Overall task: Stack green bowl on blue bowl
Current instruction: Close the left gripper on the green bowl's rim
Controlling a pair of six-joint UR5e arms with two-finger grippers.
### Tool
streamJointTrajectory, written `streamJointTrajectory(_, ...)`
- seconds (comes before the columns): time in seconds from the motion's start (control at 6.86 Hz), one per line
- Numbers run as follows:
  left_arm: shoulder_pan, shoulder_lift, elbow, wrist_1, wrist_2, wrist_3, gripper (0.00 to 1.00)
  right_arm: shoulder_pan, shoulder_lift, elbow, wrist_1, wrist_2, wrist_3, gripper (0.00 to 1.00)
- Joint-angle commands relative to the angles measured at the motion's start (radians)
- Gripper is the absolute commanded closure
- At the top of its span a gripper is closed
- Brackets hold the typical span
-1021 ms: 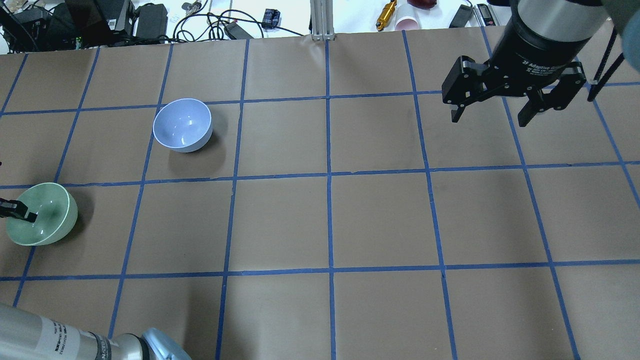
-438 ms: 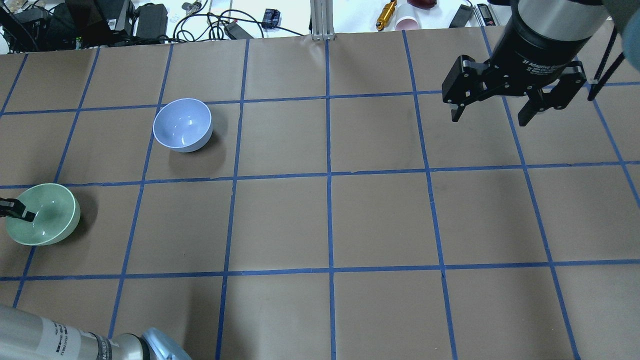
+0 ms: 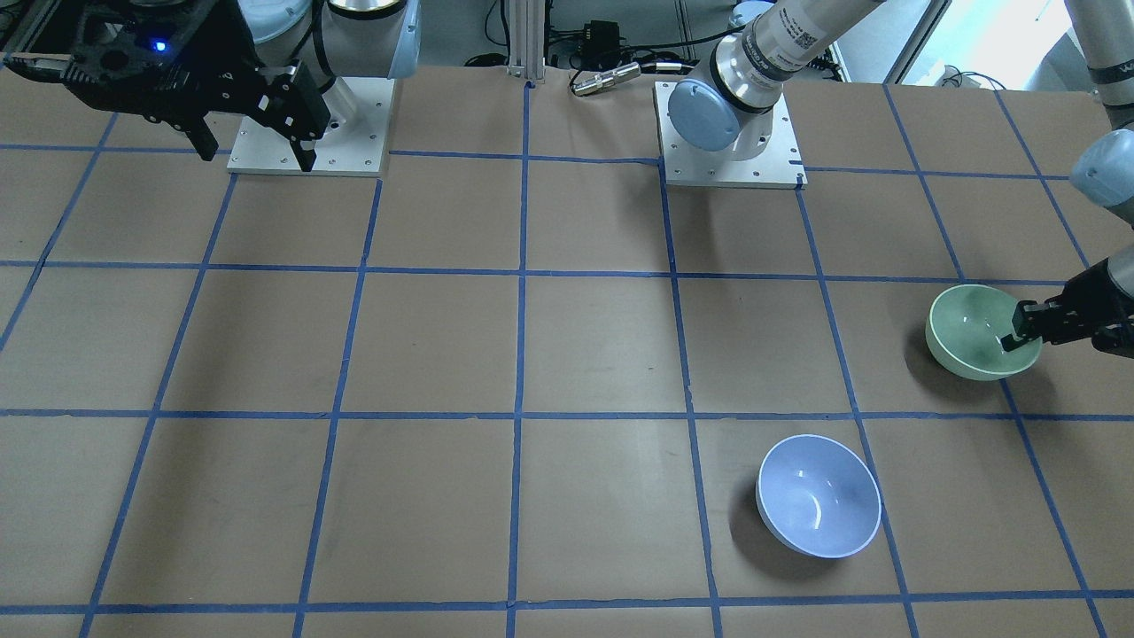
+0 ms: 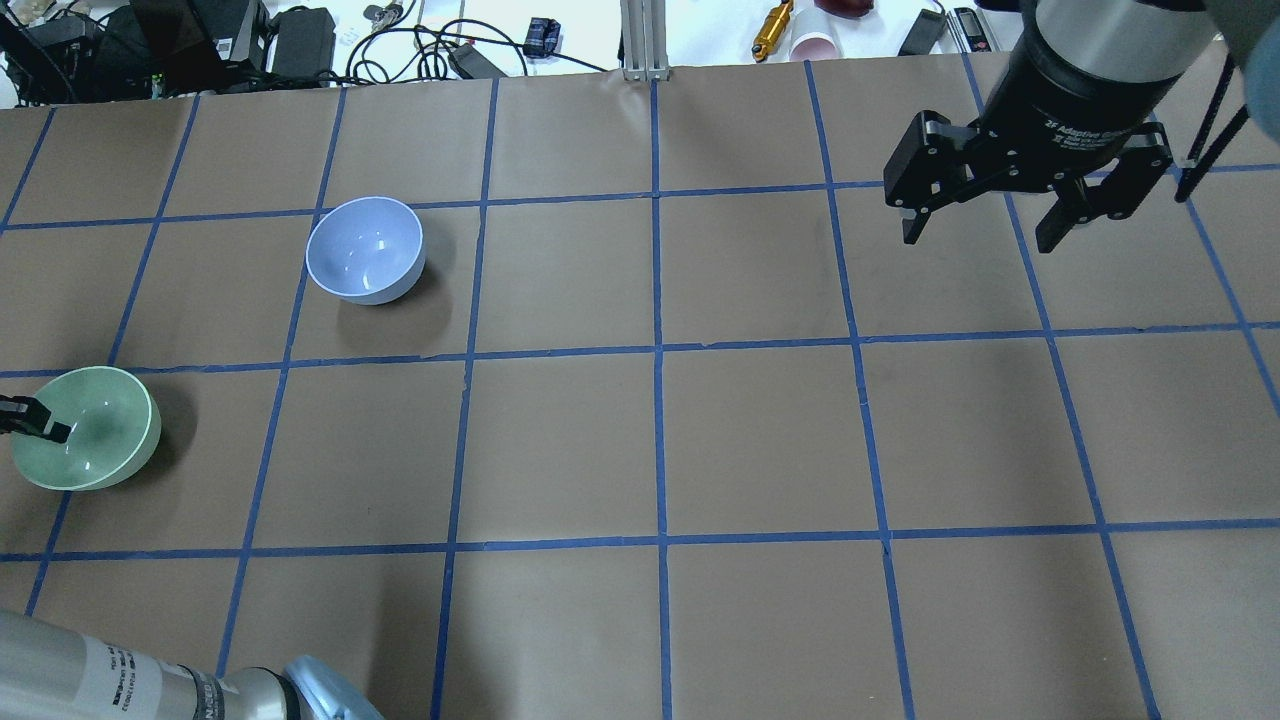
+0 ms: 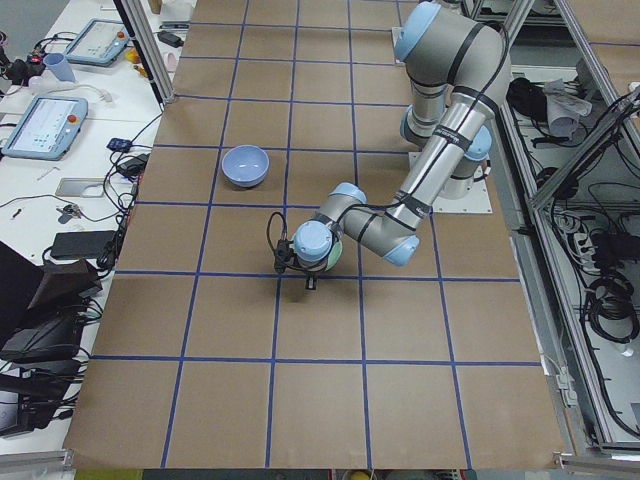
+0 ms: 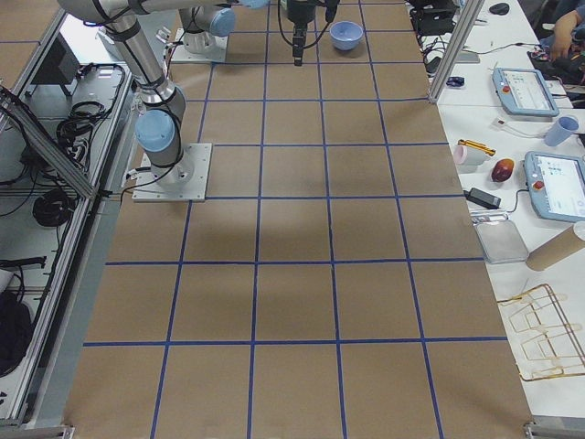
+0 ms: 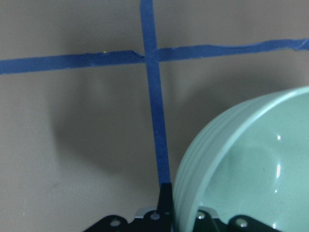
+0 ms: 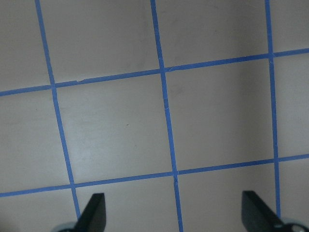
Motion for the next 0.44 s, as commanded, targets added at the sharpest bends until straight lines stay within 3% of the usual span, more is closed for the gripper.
streamJointTrajectory(0.0, -0.003, 0.012, 0.000, -0.014, -0.004, -0.006, 1.00, 0.000, 0.000, -0.001, 0.001, 0.000, 0.000, 0.00)
streamJointTrajectory(0.29, -0.006, 0.032, 0.000, -0.056, -0.032, -0.024, 1.00, 0.000, 0.000, 0.001, 0.000, 0.000, 0.000, 0.00)
